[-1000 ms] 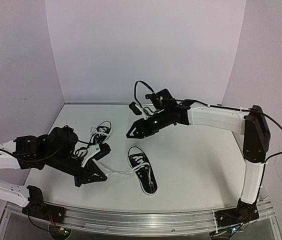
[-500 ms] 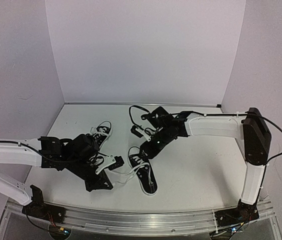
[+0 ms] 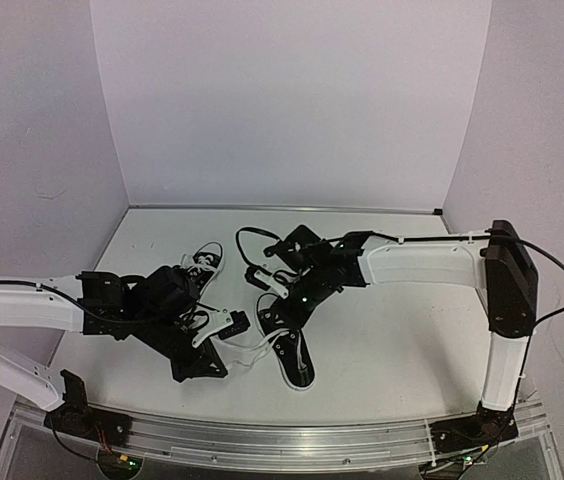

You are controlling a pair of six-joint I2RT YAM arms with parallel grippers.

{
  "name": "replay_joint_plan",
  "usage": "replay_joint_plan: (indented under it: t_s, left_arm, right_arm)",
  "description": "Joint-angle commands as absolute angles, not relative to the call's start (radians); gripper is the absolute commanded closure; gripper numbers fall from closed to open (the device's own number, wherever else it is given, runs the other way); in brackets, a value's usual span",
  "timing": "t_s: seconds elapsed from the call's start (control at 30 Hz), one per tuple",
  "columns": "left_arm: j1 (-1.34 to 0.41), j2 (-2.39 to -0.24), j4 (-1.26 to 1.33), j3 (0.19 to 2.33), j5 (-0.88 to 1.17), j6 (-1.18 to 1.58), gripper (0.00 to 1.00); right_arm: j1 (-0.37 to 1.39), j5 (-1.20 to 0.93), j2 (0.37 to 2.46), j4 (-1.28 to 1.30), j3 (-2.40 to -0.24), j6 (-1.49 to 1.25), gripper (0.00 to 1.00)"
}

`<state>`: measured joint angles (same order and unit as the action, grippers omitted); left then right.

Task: Tie the shoes

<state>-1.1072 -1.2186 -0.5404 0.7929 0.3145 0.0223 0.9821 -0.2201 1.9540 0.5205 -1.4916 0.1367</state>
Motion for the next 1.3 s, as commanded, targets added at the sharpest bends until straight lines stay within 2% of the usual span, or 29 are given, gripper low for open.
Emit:
replay_joint_plan:
  t_s: [0.0,0.37,0.47,0.63,0.8,1.1,1.27]
  left_arm:
    - [-1.111,-1.212,-0.532,0.842,0.322,0.004,1.0]
    - [-1.111,-1.195,-0.529,0.834,0.313,0.006,1.0]
    - [-1.111,-1.187,-0.527,0.831,0.305,0.005,1.0]
    - [-1.111,-1.17,-0.531,0.831,0.263,0.014,1.0]
    - [-1.1,-1.149,-0.521,0.822,0.149,0.058,1.0]
    - [-1.059,-1.105,-0.441,0.773,0.166,0.081,1.0]
    - [-1.063,-1.131,-0.401,0.783,0.377,0.041,1.0]
  right_arm:
    - [1.001,-0.189,2.007,0.531,-1.53,0.168,0.68]
    - [1.04,-0.104,2.068,0.532,-1.54,0.181,0.71]
    - [1.043,-0.088,2.063,0.533,-1.541,0.179,0.76]
    - [1.045,-0.07,2.031,0.534,-1.555,0.169,1.0]
    - [1.045,-0.061,1.973,0.532,-1.556,0.158,1.0]
    - [1.045,-0.054,1.899,0.528,-1.542,0.159,1.0]
    - [1.044,-0.082,1.936,0.528,-1.547,0.197,0.85]
